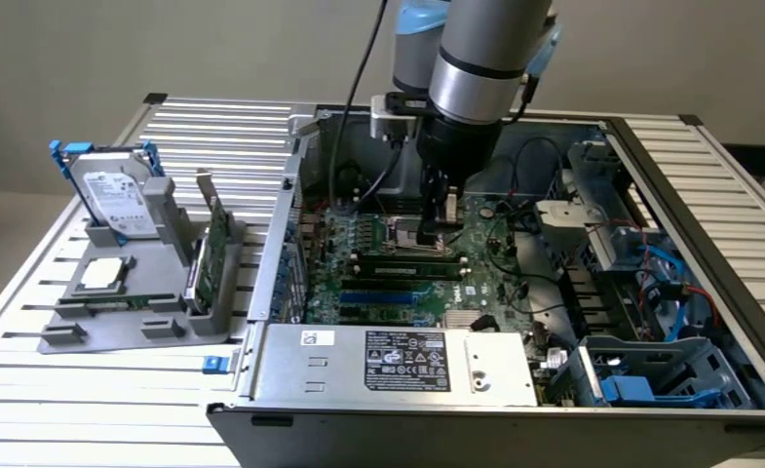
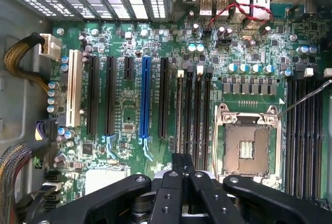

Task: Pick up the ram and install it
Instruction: 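Press down the ram until it locks into place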

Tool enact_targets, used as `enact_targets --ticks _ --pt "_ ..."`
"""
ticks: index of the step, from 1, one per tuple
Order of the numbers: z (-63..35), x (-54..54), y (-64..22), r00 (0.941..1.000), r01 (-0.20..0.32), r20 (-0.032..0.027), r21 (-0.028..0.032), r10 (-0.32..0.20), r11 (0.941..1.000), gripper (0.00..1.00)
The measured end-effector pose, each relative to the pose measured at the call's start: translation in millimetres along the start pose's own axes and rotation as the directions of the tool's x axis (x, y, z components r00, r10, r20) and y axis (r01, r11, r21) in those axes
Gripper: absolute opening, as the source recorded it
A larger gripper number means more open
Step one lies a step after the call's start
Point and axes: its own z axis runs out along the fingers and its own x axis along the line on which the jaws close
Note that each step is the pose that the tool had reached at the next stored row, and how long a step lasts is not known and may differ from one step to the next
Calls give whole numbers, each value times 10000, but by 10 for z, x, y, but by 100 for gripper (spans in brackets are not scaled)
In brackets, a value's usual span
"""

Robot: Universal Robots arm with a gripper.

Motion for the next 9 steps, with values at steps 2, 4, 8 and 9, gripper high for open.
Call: enact_targets --ticks 2,4,8,9 --pt "0 3 -3 10000 0 1 2 0 10000 11" --pt "0 3 -4 10000 -2 0 19 2 10000 11" --pt "-1 4 -4 10000 -1 0 19 1 10000 11" --pt "-1 4 -4 10000 -1 0 19 1 10000 11"
